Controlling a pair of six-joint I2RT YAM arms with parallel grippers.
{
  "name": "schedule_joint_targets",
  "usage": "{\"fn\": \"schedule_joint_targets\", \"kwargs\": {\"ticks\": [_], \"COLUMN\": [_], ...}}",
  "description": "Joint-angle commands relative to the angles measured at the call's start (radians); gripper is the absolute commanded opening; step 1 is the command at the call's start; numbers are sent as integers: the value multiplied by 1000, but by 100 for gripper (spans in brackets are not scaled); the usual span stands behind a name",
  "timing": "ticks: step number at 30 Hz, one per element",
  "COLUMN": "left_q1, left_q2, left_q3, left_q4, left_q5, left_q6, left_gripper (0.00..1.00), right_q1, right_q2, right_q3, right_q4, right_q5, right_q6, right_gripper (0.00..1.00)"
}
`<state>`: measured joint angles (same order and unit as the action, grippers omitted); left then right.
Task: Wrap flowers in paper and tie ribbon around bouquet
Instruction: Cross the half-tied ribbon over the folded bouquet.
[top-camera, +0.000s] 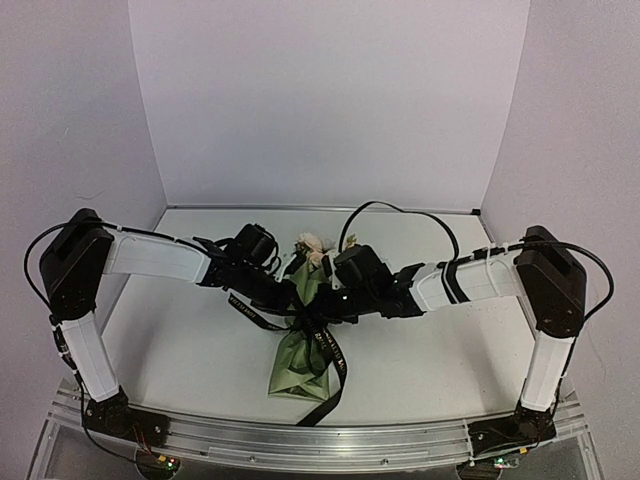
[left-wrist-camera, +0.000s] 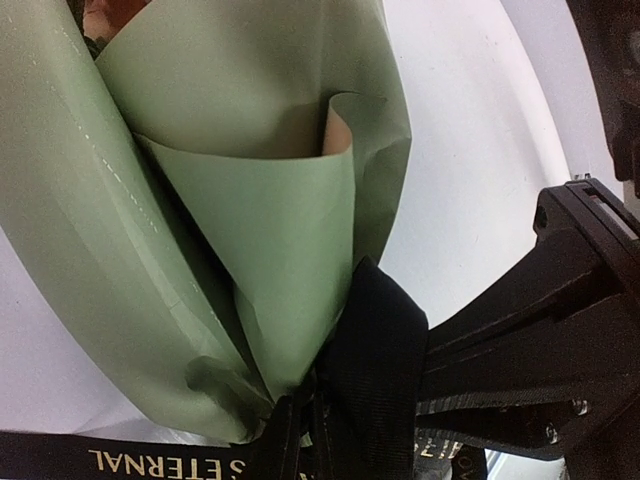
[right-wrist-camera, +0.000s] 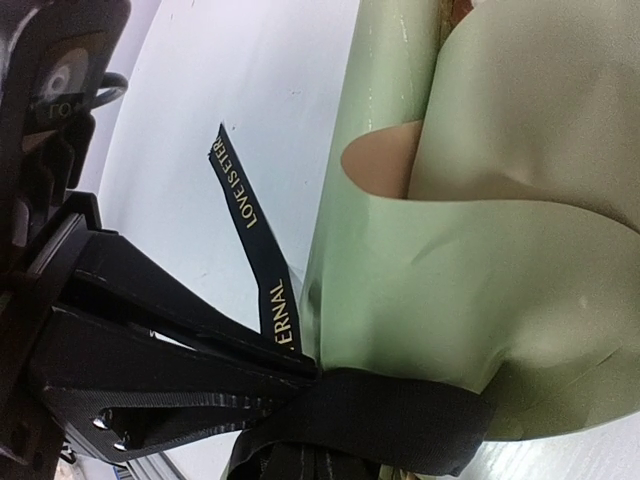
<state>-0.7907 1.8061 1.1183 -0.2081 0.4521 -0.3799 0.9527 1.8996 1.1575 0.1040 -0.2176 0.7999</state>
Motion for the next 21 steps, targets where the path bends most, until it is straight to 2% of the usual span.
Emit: {"fn": "schedule_joint_targets", "kwargs": {"ticks": [1,21], "left_q1": [-5,-1], "left_q2": [-34,-115], "left_q3": [22,-65], "left_q4": [53,190], "left_q5": [37,71], "left_q6": [17,-29], "left_gripper": [12,14], "right_q1": [6,6], "right_q2": [-12,-9], "right_q3": [42,-14], "right_q4": [10,65], "right_q5": [6,31], "right_q6": [-22,24], "right_gripper": [0,0]}}
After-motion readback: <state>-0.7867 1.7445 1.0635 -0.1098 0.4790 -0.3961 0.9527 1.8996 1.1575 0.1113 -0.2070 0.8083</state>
